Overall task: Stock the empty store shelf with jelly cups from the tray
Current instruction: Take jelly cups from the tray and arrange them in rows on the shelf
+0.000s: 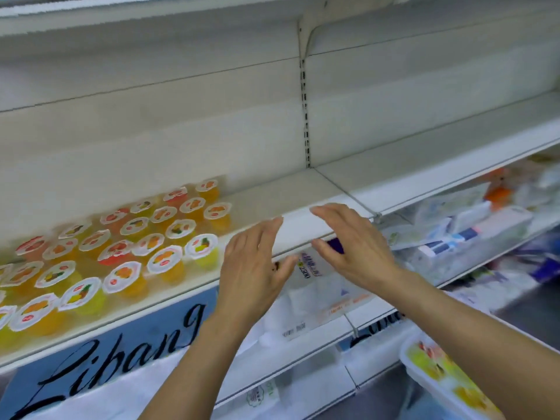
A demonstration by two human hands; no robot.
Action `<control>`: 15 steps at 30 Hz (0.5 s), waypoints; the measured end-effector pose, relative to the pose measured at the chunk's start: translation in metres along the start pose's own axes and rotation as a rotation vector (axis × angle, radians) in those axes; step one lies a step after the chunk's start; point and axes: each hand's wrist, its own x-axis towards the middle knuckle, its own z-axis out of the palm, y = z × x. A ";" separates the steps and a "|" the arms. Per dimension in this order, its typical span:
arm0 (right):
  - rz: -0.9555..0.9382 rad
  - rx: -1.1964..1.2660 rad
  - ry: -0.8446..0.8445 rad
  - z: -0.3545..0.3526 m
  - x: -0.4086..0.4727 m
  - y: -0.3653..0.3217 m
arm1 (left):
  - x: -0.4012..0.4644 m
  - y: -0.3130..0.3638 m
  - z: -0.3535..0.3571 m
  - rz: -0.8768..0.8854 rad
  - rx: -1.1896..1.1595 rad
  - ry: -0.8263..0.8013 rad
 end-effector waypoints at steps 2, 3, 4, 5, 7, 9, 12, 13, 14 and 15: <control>0.068 -0.015 0.002 -0.016 -0.024 0.038 | 0.013 0.032 0.029 0.048 -0.031 -0.052; 0.106 -0.027 -0.002 -0.023 -0.037 0.058 | 0.018 0.049 0.045 0.075 -0.054 -0.081; 0.147 -0.040 -0.012 -0.031 -0.051 0.080 | 0.023 0.065 0.062 0.099 -0.075 -0.114; 0.191 -0.058 -0.025 -0.039 -0.065 0.101 | 0.027 0.081 0.079 0.119 -0.091 -0.153; 0.284 -0.110 -0.065 -0.055 -0.096 0.146 | 0.034 0.113 0.115 0.149 -0.121 -0.252; 0.388 -0.144 -0.118 -0.070 -0.128 0.187 | 0.038 0.144 0.151 0.169 -0.151 -0.344; 0.556 -0.160 -0.182 -0.087 -0.176 0.241 | 0.037 0.187 0.205 0.162 -0.225 -0.502; 0.602 -0.150 -0.199 -0.090 -0.191 0.256 | 0.035 0.199 0.222 0.158 -0.247 -0.549; 0.647 -0.138 -0.222 -0.091 -0.207 0.270 | 0.032 0.211 0.238 0.156 -0.267 -0.592; 0.690 -0.132 -0.249 -0.090 -0.222 0.283 | 0.028 0.220 0.254 0.152 -0.282 -0.636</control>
